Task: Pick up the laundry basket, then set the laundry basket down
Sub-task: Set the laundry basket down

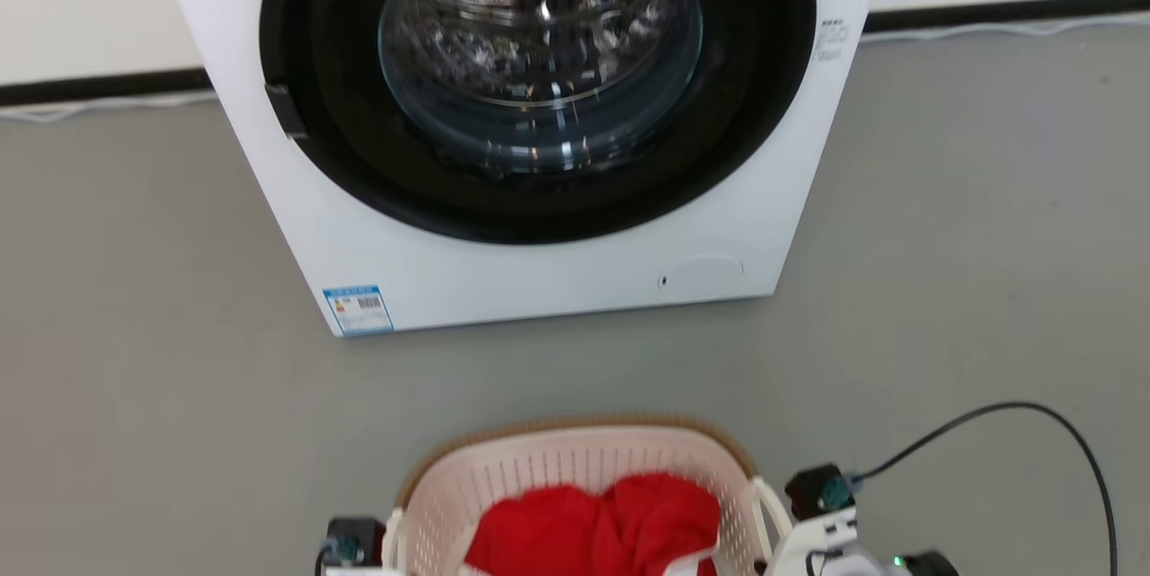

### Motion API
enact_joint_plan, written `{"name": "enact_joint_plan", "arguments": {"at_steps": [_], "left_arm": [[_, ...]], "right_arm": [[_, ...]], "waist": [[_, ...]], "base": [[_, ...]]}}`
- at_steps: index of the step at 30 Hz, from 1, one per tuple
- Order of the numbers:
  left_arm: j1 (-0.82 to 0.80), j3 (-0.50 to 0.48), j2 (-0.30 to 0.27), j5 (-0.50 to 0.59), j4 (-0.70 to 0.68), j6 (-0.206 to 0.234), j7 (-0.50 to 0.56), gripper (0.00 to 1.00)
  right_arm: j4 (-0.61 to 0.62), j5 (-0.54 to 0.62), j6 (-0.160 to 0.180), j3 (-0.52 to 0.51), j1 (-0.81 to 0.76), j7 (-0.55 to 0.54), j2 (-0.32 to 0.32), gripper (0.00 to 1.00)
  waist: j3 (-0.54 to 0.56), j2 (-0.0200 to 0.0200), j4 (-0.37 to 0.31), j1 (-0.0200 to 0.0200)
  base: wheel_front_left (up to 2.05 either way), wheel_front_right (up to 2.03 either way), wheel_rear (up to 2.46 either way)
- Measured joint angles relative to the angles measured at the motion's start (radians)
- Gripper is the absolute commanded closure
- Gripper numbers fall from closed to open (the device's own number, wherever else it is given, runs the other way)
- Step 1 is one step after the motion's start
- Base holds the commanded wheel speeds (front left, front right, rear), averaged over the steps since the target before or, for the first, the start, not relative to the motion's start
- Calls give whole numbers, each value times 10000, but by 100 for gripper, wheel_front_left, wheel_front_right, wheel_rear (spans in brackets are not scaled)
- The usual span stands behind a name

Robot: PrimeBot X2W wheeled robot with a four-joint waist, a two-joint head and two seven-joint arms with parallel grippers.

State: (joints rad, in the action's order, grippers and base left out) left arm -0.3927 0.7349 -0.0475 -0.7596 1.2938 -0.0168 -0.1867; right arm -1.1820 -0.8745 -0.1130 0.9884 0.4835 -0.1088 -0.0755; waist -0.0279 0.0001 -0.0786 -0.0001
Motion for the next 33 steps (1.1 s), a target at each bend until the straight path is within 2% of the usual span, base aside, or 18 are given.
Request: {"name": "enact_joint_plan", "arguments": {"at_steps": [10,19,24,33], "left_arm": [[-1734,-86,-232,-52,0,4,-472,100],[-3283,-345,-587,38,-366,12,-702,100],[-3939,-662,-798,259,-970,184,-704,100],[-5057,-1204,-922,788,-1486,345,-700,100]], "right_arm": [[8,25,0,-130,1570,938,-6,100],[-224,387,-6,-265,3198,2226,42,100],[-600,675,-15,-422,4078,2800,69,100],[-991,1095,-21,-869,5356,3296,86,100]], "waist": [[-1463,0,-23,0],[-3449,0,-4,1],[-4631,0,20,0],[-6596,-1,85,0]], "base": [[0,0,0],[0,0,0],[0,0,0],[0,0,0]]}}
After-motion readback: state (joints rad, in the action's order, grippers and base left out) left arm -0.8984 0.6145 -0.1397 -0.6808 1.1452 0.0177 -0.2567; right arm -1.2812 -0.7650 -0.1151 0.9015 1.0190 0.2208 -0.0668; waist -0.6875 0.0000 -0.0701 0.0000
